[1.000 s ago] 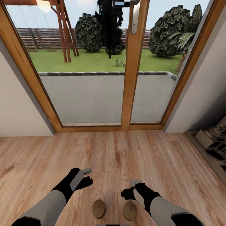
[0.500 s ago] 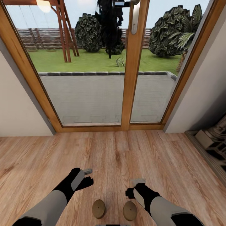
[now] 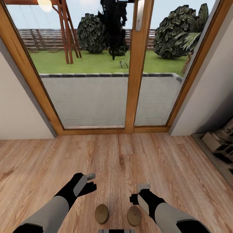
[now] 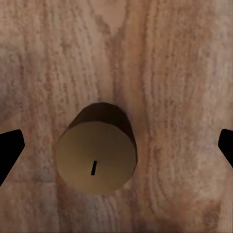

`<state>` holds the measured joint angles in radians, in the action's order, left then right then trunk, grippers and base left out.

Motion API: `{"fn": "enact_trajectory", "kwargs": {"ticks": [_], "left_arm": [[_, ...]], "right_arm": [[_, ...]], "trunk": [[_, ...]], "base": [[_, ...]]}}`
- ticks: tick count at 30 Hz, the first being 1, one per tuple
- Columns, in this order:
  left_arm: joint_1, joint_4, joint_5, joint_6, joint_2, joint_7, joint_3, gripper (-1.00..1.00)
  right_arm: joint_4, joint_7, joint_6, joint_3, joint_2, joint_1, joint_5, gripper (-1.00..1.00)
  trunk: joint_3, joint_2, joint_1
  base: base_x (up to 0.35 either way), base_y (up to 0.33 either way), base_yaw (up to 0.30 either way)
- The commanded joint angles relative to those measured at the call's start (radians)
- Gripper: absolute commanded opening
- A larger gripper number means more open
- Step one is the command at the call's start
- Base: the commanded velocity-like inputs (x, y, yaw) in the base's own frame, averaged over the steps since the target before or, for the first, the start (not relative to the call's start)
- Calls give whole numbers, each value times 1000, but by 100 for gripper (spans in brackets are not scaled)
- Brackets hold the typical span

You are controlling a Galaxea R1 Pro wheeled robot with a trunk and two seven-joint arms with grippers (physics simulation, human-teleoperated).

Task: Place each of the two pumpkins and all three candles from the living room inside a cabinet in the living room (use any cabinet), then make sure every cabinet is closed, and position the cauldron so it is next to a table in the living room.

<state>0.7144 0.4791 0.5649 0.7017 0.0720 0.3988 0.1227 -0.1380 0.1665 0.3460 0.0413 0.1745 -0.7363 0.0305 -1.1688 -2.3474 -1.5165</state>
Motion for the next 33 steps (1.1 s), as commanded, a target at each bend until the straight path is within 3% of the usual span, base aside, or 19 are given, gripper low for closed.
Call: {"fn": "enact_trajectory", "kwargs": {"ticks": [1, 4, 6, 8, 11, 12, 13, 16, 17, 18, 19, 22, 28, 33], "left_arm": [[0, 0, 0, 0, 0, 0, 0, 100], [2, 37, 14, 7, -4, 0, -1, 100], [2, 74, 56, 10, -8, 1, -5, 100], [2, 97, 124, 25, -20, -1, -9, 100], [1, 143, 295, 112, -87, -44, -10, 100], [0, 158, 384, 158, -125, -99, -11, 100], [0, 164, 440, 187, -152, -146, -10, 100], [-2, 171, 558, 261, -233, -321, -6, 100], [-4, 170, 582, 281, -262, -424, -4, 100], [-7, 169, 593, 291, -284, -527, -3, 100], [-9, 169, 596, 295, -292, -582, -1, 100], [-11, 170, 600, 300, -304, -673, 17, 100], [-12, 178, 602, 303, -306, -708, 64, 100], [-12, 180, 602, 303, -305, -710, 68, 100]], "right_arm": [[0, 0, 0, 0, 0, 0, -1, 100], [0, -2, -1, 0, 0, 0, -1, 100], [0, -5, -1, 0, 0, 0, -1, 100], [0, -23, -1, 0, 0, 0, -1, 100], [0, -64, 0, 0, 0, 0, -2, 100], [1, -71, 0, 0, 0, 0, -2, 100], [1, -74, 1, 0, 0, 1, -3, 100], [2, -77, 1, 1, 0, 1, -3, 100], [3, -78, 1, 5, 0, 1, -3, 100], [3, -78, 1, 17, 0, 1, -3, 100], [3, -78, 0, 27, 0, 1, -3, 100], [3, -77, -1, 55, 0, 1, -2, 100], [3, -72, -11, 68, 0, 1, -1, 100], [4, -73, -13, 69, 0, 1, -1, 100]], "trunk": [[-3, -7, -4], [-13, -28, -15], [-19, -42, -23], [-25, -56, -31], [-35, -77, -42], [-38, -84, -46], [-41, -91, -50], [-50, -112, -61], [-53, -119, -65], [-56, -126, -69], [-60, -133, -73], [-69, -153, -84], [-92, -154, -86], [-112, -155, -89]], "base": [[0, 0, 0], [0, 0, 0], [0, 0, 0], [0, 0, 0], [0, 0, 0], [0, 0, 0], [0, 0, 0], [0, 0, 0], [0, 0, 0], [0, 0, 0], [0, 0, 0], [0, 0, 0], [0, 0, 0], [0, 0, 0]]}}
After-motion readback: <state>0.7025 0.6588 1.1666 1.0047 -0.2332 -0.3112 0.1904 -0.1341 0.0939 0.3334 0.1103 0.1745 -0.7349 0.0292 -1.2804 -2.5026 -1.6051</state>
